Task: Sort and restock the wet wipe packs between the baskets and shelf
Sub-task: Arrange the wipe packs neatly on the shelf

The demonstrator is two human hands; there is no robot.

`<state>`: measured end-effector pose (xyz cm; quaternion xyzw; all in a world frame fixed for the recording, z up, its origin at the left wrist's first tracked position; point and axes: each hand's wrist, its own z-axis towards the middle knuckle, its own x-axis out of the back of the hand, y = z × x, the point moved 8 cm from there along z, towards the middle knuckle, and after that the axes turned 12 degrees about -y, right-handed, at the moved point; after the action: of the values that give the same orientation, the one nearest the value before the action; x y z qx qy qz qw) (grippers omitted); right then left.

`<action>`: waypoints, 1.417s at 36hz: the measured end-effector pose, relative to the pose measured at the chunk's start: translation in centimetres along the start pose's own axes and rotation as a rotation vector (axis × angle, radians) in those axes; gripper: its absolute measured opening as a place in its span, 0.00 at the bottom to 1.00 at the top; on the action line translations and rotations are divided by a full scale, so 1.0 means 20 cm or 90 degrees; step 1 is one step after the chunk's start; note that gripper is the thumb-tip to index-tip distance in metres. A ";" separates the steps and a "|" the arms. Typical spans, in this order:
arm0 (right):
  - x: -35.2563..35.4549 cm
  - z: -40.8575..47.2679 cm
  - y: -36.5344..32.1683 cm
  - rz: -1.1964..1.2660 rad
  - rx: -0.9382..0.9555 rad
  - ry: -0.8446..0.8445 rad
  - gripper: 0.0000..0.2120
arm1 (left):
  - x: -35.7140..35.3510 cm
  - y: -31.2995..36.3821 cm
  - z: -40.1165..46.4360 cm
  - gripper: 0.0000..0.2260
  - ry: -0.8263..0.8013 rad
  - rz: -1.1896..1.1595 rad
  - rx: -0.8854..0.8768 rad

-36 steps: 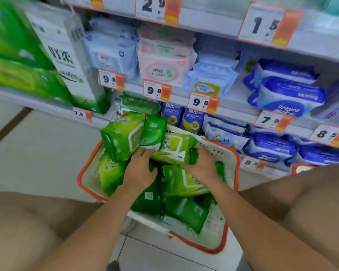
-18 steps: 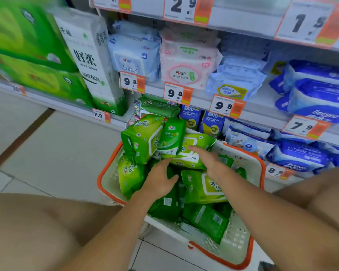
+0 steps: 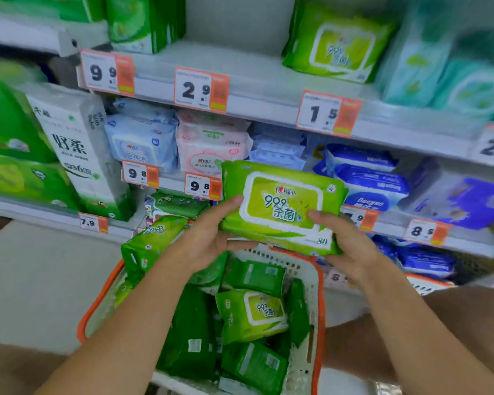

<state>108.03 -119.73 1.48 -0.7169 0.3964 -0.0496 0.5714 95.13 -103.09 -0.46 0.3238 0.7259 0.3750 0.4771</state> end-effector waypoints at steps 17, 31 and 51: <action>-0.17 -0.06 -1.36 -0.365 0.450 -0.006 0.39 | -0.64 1.24 0.23 0.10 -0.056 0.449 -0.374; 0.13 0.42 -1.52 -0.764 0.360 0.397 0.29 | -0.44 1.26 0.97 0.25 0.126 0.794 -0.260; -0.10 -0.02 -1.27 -0.643 0.591 0.541 0.19 | -0.53 1.25 0.44 0.12 0.361 0.785 -0.639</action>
<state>119.44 -117.94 24.24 -0.4187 0.1468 -0.7301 0.5198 109.67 -97.18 23.31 0.3055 0.2590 0.9133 0.0741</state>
